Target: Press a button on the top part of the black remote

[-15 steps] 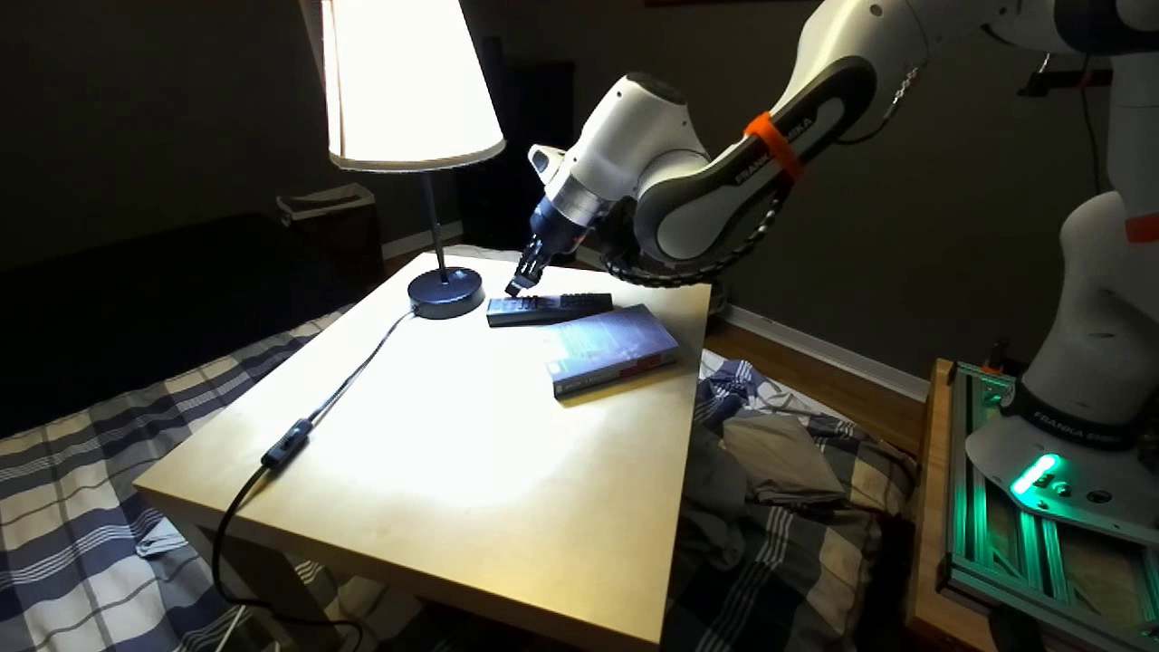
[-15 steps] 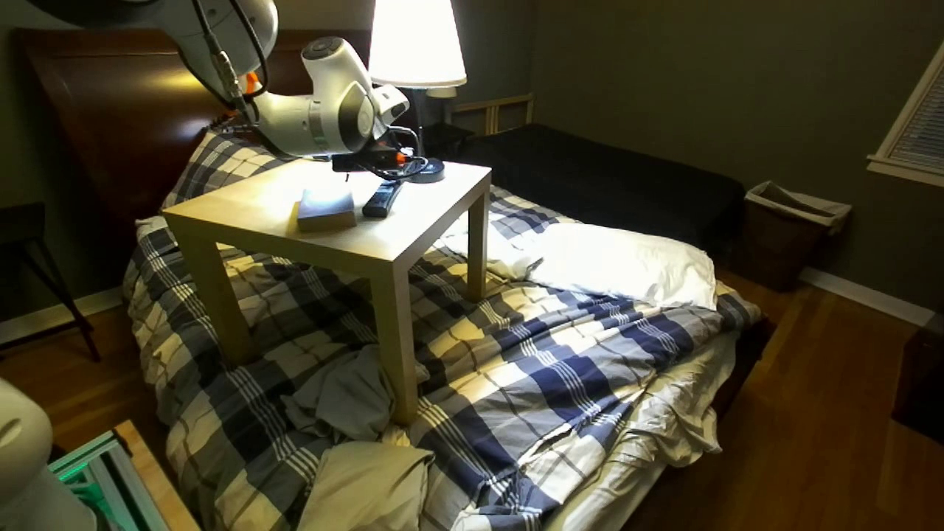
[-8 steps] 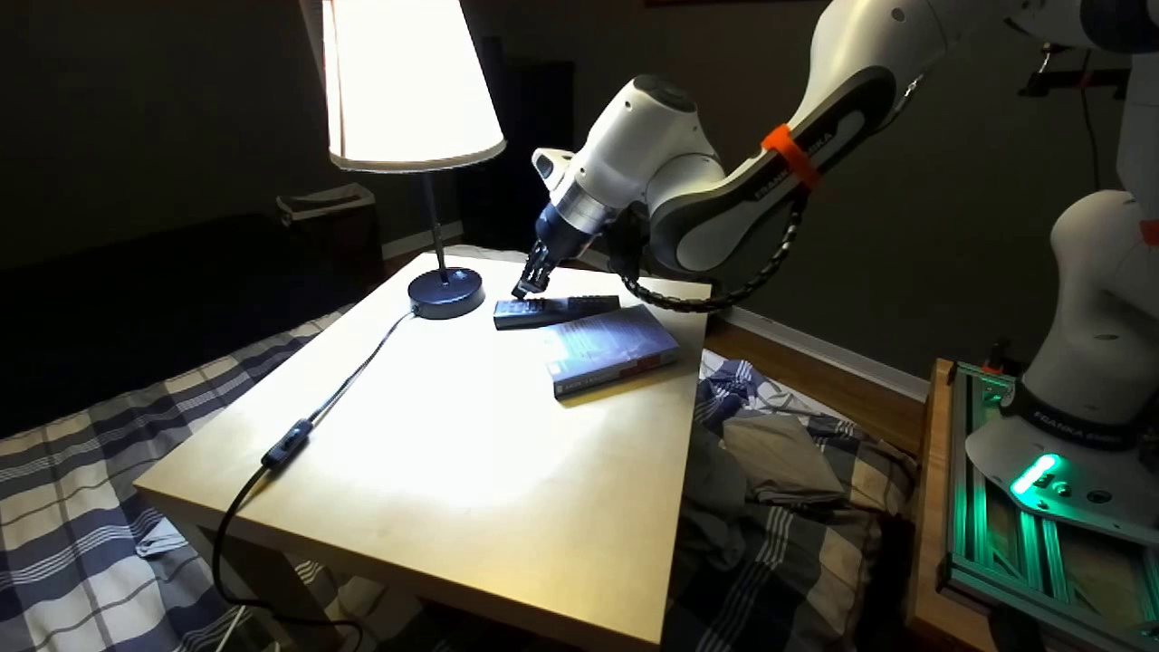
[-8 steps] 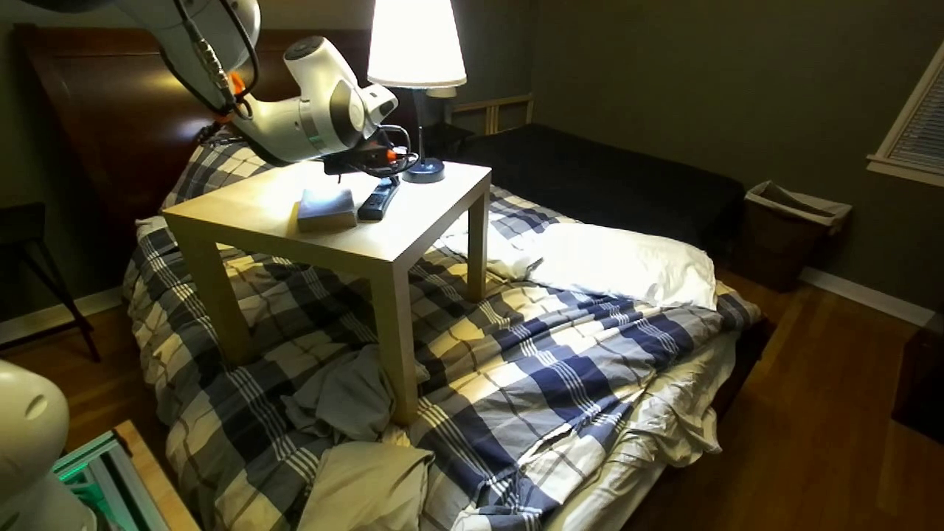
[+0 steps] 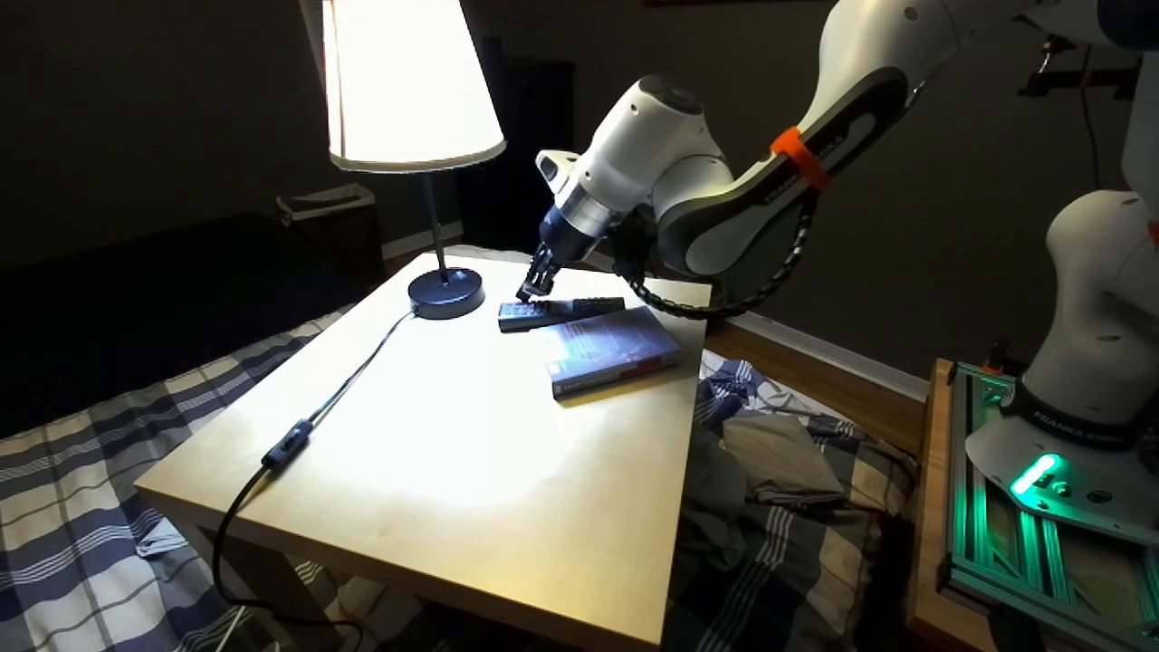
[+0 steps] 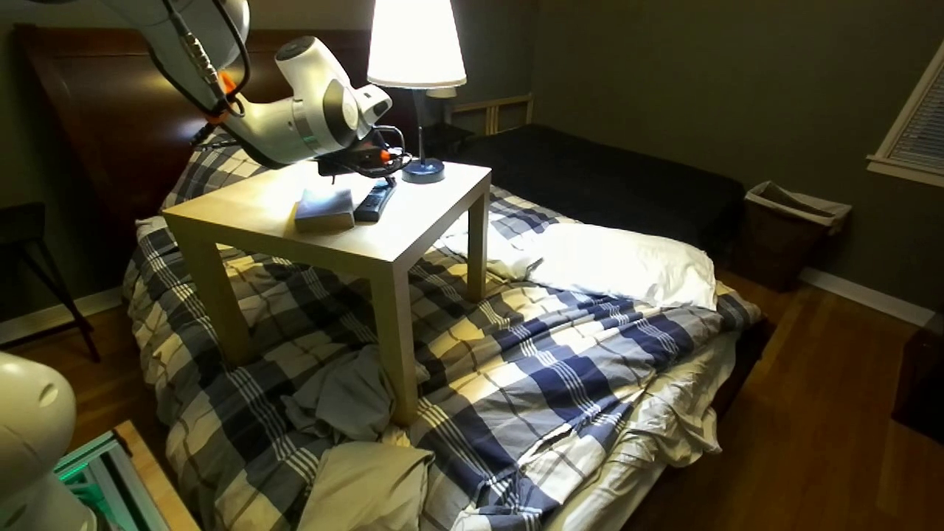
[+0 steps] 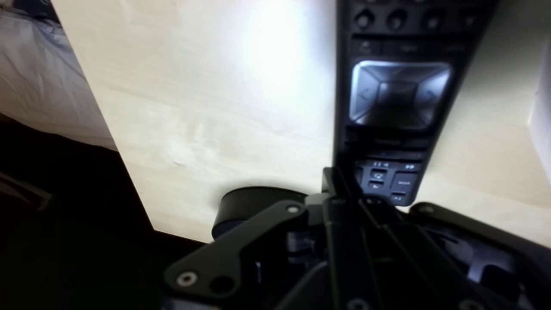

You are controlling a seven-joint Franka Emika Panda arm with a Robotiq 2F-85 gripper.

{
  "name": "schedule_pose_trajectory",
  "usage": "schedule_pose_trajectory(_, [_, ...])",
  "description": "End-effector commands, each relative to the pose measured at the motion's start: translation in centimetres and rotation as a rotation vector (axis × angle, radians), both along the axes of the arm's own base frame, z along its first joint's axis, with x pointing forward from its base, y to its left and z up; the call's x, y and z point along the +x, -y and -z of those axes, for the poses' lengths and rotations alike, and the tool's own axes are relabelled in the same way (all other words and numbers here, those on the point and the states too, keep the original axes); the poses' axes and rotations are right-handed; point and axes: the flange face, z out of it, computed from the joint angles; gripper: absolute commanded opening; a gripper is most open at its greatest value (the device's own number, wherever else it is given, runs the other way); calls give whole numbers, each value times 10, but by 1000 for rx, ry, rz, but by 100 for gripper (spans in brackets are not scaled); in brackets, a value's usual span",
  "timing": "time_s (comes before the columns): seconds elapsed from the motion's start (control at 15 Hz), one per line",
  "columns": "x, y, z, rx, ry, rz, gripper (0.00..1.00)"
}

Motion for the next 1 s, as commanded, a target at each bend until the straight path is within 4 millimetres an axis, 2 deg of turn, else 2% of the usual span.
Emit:
schedule_pose_trajectory(0.0, [-20, 4, 41, -36, -73, 20, 0])
schedule_pose_trajectory(0.33, [-21, 0, 35, -24, -74, 21, 0])
schedule_pose_trajectory(0.67, [-23, -13, 0, 64, -79, 26, 0])
schedule_pose_trajectory(0.93, [-23, -8, -27, 104, -103, 52, 0])
